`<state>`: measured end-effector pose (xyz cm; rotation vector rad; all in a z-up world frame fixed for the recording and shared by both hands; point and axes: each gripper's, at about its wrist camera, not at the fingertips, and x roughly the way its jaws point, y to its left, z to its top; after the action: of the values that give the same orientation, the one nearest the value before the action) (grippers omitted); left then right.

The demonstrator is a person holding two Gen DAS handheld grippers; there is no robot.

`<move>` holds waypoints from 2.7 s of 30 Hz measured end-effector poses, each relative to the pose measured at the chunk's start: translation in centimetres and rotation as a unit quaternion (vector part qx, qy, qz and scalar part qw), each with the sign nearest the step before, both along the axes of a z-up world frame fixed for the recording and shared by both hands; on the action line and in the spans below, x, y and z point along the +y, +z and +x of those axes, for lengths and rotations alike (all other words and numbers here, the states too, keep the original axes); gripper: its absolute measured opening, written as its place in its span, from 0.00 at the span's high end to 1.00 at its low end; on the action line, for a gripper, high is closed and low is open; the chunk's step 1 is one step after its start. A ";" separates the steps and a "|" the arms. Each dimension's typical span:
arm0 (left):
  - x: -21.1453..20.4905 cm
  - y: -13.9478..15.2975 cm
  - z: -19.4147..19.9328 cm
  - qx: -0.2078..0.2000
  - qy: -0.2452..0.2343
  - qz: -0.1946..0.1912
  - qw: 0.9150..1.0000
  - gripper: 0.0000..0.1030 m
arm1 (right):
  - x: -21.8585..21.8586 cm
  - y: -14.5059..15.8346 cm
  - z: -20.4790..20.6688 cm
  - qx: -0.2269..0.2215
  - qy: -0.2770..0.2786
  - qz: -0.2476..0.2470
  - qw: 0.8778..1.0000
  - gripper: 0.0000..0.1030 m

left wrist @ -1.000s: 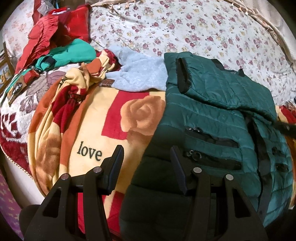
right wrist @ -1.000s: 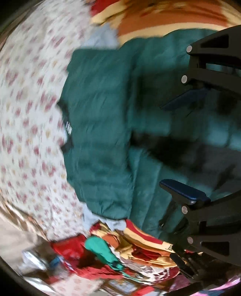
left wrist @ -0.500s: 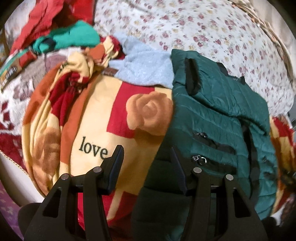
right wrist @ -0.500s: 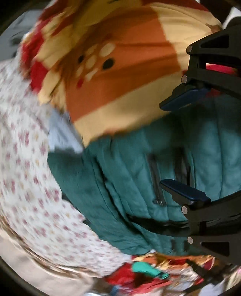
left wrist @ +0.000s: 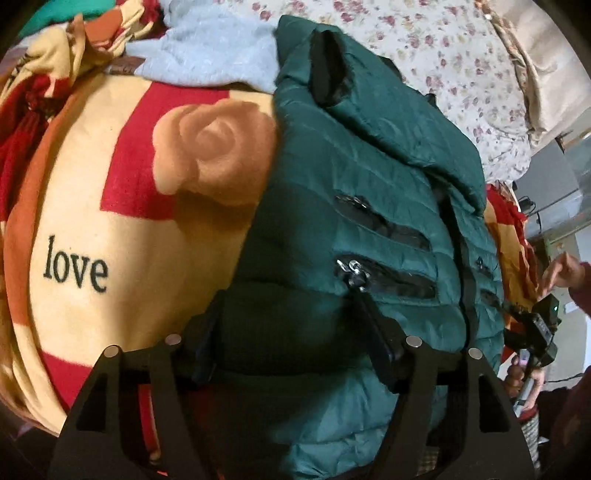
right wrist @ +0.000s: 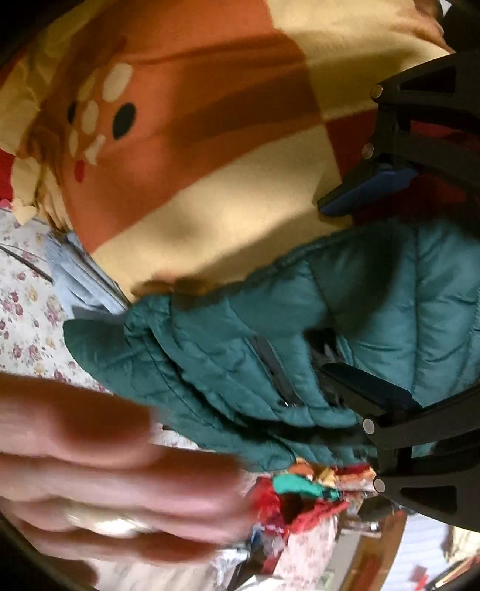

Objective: Fold large clothes

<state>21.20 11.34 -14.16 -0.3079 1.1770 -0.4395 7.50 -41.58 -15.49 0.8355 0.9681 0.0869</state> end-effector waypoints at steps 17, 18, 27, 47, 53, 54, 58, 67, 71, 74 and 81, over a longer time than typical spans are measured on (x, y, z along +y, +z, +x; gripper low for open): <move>-0.8 -0.4 -3.3 -0.009 -0.004 -0.060 0.998 0.32 | 3.7 -2.1 -4.2 -0.016 0.045 0.087 0.995 0.45; -1.4 -0.3 -3.6 -0.013 -0.007 -0.040 0.999 0.34 | 3.9 -2.0 -4.3 -0.015 0.042 0.076 0.996 0.51; -1.2 3.8 -6.2 -0.033 0.014 0.007 0.999 0.89 | 5.8 4.0 -6.6 -0.081 0.069 0.054 0.993 0.83; 0.2 14.1 -3.0 -0.105 0.043 -0.043 0.993 0.89 | 7.0 16.2 2.1 -0.181 0.062 -0.027 0.981 0.84; -2.1 13.8 6.9 -0.113 0.081 0.017 0.990 0.87 | 4.4 16.1 11.5 -0.153 0.012 -0.075 0.985 0.84; -2.5 13.1 8.7 -0.101 0.091 0.027 0.990 0.87 | 4.1 15.2 13.9 -0.133 0.001 -0.093 0.987 0.84; -4.0 9.4 14.7 -0.056 0.113 0.065 0.990 0.83 | 3.2 11.0 20.3 -0.057 -0.014 -0.137 0.989 0.84; -2.9 6.7 19.2 -0.017 0.114 -0.018 0.993 0.75 | 0.7 6.9 24.4 -0.032 -0.033 -0.073 0.996 0.67; -0.2 9.2 17.2 -0.037 0.106 -0.117 0.987 0.57 | -0.8 9.2 21.8 -0.090 -0.049 -0.030 0.994 0.24; 1.2 10.7 15.8 -0.049 0.113 -0.165 0.979 0.40 | -1.1 12.2 19.3 -0.126 -0.077 -0.076 0.986 0.19; -0.6 13.9 15.0 -0.089 0.128 -0.134 0.979 0.30 | 5.4 13.7 19.7 -0.120 0.003 -0.227 0.967 0.18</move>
<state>36.22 10.75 -0.29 -0.6322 0.8885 -0.3905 27.22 -36.20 -1.81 0.3877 0.7221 -0.0288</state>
